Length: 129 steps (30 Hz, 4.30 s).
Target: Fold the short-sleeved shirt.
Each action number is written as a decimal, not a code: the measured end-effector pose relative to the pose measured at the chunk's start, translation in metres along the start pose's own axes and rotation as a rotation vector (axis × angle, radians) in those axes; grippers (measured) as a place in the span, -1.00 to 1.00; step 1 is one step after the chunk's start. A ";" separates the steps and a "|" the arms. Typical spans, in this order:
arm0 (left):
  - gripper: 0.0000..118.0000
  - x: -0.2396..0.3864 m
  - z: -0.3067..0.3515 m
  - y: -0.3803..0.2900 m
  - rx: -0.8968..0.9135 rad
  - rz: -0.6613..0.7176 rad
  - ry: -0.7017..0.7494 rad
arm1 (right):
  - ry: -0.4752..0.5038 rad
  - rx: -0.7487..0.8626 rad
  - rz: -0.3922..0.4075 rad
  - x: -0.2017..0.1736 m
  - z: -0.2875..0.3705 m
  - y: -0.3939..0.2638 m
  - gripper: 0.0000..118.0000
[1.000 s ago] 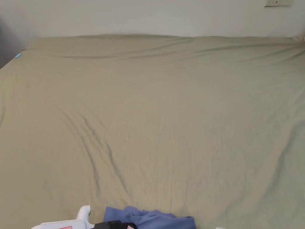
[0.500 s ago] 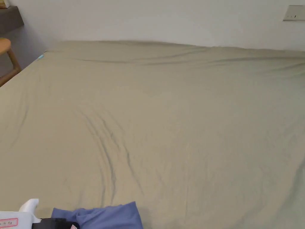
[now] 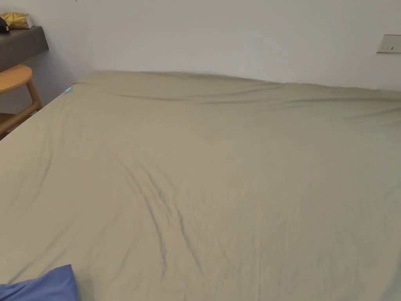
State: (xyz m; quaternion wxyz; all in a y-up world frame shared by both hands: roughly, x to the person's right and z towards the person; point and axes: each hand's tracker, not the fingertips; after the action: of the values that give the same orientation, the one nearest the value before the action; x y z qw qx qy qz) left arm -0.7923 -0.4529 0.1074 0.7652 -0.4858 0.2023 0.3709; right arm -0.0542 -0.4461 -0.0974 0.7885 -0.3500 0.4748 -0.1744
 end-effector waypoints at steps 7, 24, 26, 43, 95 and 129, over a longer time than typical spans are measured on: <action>-0.48 0.007 -0.009 -0.007 0.009 -0.030 0.072 | -0.011 -0.028 0.057 -0.008 0.002 0.002 -0.87; 0.75 0.064 0.210 -0.021 0.567 0.043 0.075 | 0.032 0.091 0.117 -0.028 0.067 0.020 -0.87; 0.81 0.112 0.232 -0.051 0.643 0.004 0.067 | 0.022 0.109 0.135 -0.034 0.072 0.029 -0.87; 0.96 0.413 0.237 -0.250 1.098 -0.441 -0.086 | -0.567 0.529 0.610 -0.150 0.201 0.104 -0.02; 1.00 0.510 0.184 -0.367 0.933 -0.638 -0.187 | -0.667 0.580 0.584 -0.161 0.213 0.106 0.73; 1.00 0.497 0.192 -0.361 1.085 -0.590 -0.011 | -0.654 0.588 0.578 -0.174 0.213 0.106 0.73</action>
State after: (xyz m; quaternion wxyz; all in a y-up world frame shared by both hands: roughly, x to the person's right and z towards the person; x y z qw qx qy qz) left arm -0.2059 -0.1885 0.0741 0.9746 -0.0610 0.2153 -0.0098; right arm 0.0401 -0.1843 0.0001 0.9763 -0.0051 0.2121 0.0428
